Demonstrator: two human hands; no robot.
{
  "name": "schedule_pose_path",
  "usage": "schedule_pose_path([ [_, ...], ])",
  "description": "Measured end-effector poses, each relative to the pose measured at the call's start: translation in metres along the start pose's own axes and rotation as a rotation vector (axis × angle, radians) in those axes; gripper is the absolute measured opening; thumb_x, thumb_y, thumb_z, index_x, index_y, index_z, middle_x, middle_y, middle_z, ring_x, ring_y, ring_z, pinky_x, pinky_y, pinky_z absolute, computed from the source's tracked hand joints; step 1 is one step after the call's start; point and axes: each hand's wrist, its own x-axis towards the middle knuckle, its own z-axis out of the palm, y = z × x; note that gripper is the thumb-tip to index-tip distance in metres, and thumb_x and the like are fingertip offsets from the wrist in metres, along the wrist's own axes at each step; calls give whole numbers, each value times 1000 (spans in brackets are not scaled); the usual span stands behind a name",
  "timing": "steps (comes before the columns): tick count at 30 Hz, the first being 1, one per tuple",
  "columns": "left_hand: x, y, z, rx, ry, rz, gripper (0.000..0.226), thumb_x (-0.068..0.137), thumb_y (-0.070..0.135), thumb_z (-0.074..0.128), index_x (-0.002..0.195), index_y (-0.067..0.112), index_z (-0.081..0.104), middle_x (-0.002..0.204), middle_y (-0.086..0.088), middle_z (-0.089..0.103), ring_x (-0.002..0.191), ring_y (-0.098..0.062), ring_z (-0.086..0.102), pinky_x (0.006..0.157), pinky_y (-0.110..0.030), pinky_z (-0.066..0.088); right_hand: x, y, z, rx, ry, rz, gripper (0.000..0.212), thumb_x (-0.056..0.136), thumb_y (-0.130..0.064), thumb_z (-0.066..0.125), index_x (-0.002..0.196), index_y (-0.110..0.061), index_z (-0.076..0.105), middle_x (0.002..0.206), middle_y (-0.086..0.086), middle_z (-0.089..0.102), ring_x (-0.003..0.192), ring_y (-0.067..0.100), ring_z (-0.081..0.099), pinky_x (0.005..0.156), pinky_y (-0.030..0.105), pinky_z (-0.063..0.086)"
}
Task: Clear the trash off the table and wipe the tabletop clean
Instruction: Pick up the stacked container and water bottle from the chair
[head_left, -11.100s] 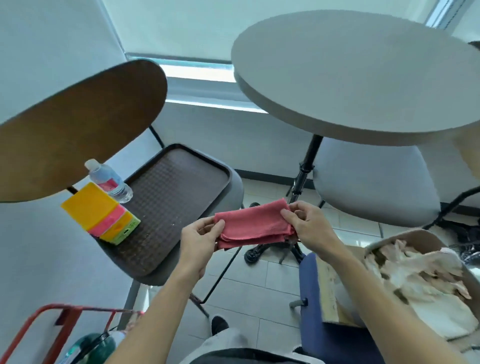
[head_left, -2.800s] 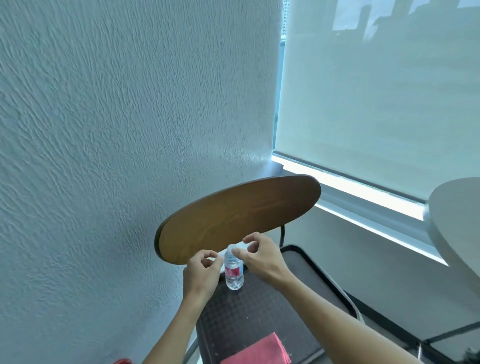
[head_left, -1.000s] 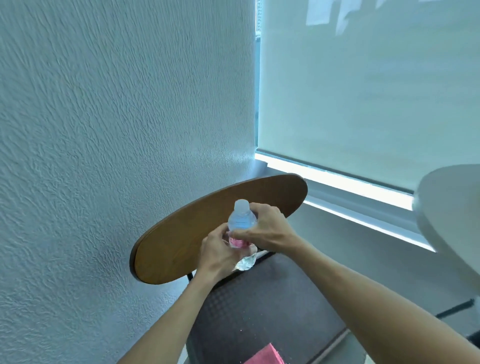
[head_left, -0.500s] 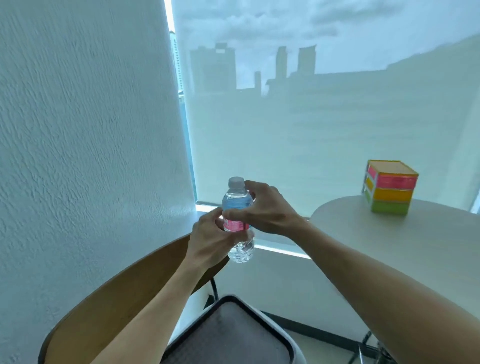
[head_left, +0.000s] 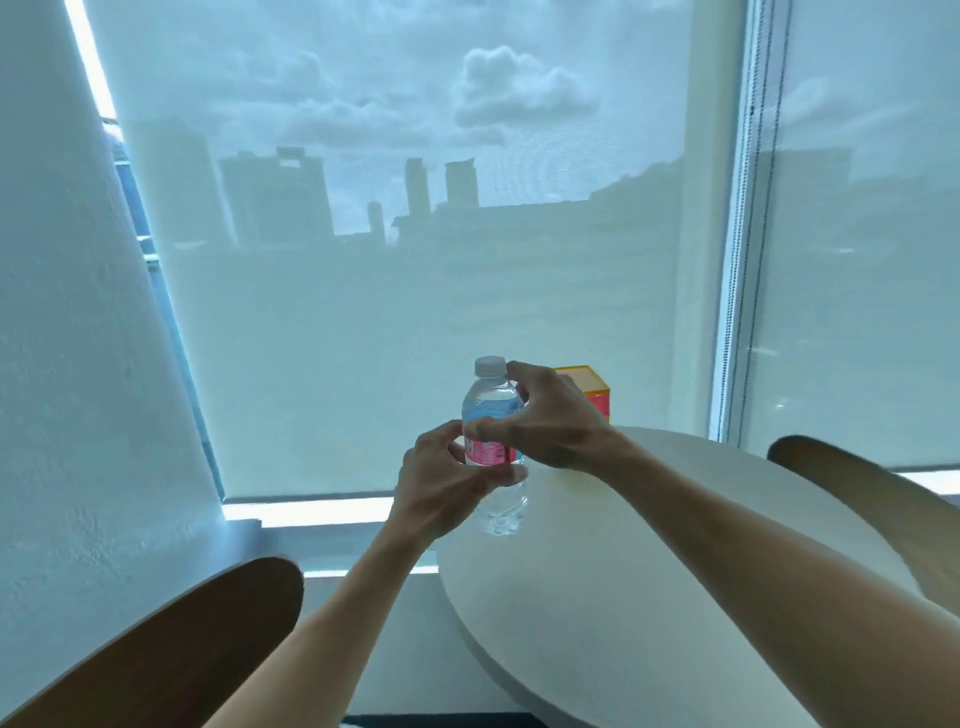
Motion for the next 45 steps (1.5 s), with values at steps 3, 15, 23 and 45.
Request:
schedule_pose_path([
  [3, 17, 16, 35, -9, -56, 32, 38, 57, 45, 84, 90, 34, 69, 75, 7, 70, 73, -8, 66, 71, -30, 54, 1, 27, -28, -33, 25, 57, 28, 71, -47, 76, 94, -37, 62, 67, -15, 59, 65, 0, 56, 59, 18, 40],
  [15, 81, 40, 160, -50, -207, 89, 46, 47, 56, 76, 91, 43, 68, 80, 15, 71, 80, -4, 65, 78, -34, 55, 17, 137, -92, -102, 103, 201, 41, 68, -50, 75, 107, -39, 64, 76, -9, 67, 71, 9, 63, 68, 28, 51],
  [23, 102, 30, 206, -44, -247, 61, 50, 46, 56, 77, 90, 35, 69, 80, 10, 72, 72, -5, 65, 71, -35, 58, 24, 182, -95, -124, 96, 288, 32, 69, -49, 75, 97, -41, 62, 72, -8, 66, 68, 8, 61, 63, 26, 46],
  [45, 135, 40, 142, 463, -74, 206, 29, 73, 34, 75, 101, 33, 69, 87, 11, 67, 90, -16, 63, 80, -29, 49, -10, 234, -55, 144, 53, 500, 62, 68, -47, 85, 122, -36, 56, 105, -5, 60, 91, 5, 57, 77, 23, 45],
])
